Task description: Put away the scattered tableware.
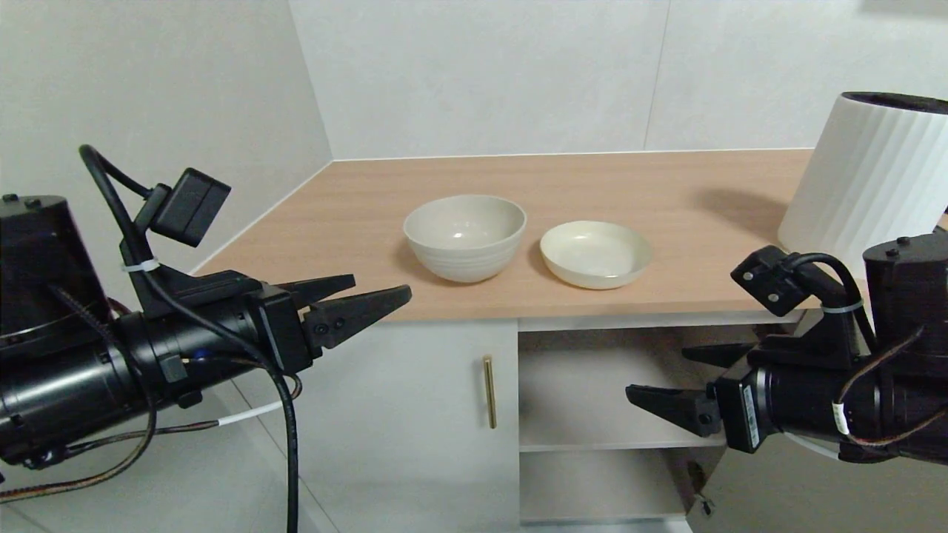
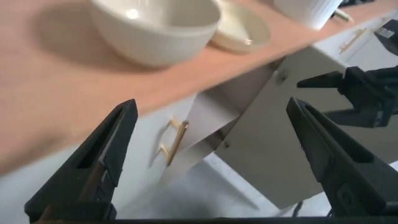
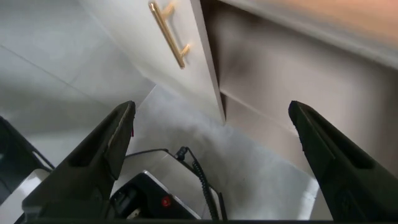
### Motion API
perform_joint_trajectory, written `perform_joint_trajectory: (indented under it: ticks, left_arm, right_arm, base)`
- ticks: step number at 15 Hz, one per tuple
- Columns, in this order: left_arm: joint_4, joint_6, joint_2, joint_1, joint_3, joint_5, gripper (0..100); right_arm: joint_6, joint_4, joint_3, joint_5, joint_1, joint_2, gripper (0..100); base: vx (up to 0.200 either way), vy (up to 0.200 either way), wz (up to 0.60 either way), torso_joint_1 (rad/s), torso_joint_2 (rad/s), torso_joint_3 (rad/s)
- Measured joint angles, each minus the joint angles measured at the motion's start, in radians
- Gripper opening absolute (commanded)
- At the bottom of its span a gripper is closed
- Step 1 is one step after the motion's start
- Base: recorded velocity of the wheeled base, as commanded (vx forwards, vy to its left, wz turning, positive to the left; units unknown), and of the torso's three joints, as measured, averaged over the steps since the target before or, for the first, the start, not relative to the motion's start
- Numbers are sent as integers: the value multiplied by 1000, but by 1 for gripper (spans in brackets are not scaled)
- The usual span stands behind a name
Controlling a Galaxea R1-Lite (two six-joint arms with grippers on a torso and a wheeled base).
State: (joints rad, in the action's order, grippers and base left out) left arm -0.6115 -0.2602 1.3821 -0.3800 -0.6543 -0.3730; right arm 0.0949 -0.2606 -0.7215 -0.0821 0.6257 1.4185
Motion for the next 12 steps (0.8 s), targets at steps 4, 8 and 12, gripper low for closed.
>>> perform_joint_trajectory:
  ticks: [4, 8, 12]
  left_arm:
    - [-60, 0, 42, 15, 0, 3, 100]
    - [-69, 1, 89, 59, -5, 2, 100]
    - [-67, 0, 115, 64, -8, 7, 100]
  right_arm:
    - [0, 0, 0, 0, 0, 11, 100]
    - [1, -6, -1, 0, -2, 16, 100]
    - [2, -34, 8, 1, -6, 21, 100]
  base:
    - [0, 0, 0, 198, -480, -281]
    - [0, 0, 0, 214, -491, -282]
    - [0, 0, 0, 82, -184, -105]
